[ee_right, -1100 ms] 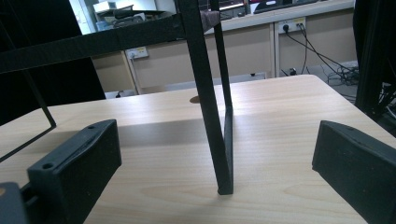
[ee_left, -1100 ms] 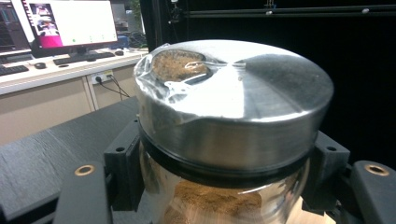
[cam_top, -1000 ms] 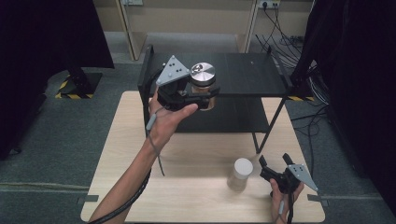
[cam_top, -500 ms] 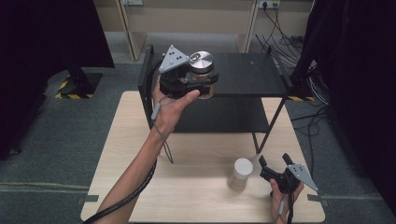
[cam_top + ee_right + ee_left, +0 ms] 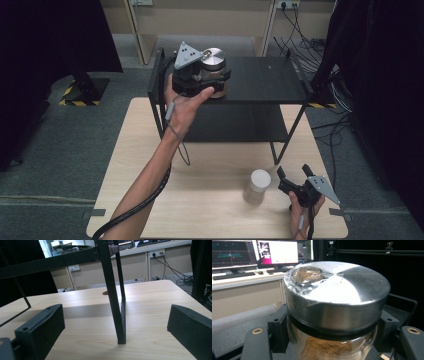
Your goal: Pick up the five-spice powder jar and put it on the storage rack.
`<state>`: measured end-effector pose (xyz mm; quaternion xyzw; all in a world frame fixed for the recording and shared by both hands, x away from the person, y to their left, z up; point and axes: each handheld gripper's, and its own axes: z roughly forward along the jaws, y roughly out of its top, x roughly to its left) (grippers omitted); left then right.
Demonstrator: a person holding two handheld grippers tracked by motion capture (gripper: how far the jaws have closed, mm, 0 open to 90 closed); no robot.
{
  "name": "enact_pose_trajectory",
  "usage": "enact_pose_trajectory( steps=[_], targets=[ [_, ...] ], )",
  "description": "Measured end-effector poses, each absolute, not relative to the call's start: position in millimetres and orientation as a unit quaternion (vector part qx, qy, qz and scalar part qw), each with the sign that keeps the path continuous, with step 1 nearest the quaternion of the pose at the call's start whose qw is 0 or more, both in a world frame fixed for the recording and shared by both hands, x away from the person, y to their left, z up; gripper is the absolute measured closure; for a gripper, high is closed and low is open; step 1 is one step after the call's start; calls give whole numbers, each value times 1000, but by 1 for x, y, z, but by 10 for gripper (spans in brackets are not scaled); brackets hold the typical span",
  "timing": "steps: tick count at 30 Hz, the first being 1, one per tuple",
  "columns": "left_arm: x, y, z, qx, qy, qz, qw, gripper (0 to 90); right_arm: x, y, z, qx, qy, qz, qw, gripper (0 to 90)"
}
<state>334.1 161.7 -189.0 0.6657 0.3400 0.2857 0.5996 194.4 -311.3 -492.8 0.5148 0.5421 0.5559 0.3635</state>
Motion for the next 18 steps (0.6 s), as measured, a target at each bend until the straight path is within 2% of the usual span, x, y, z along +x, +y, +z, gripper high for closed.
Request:
enact_pose_trajectory(
  steps=[18],
  targets=[
    [342, 146, -187, 670, 359, 298, 578, 304, 195, -312, -493, 513, 542, 557, 364, 14]
  ],
)
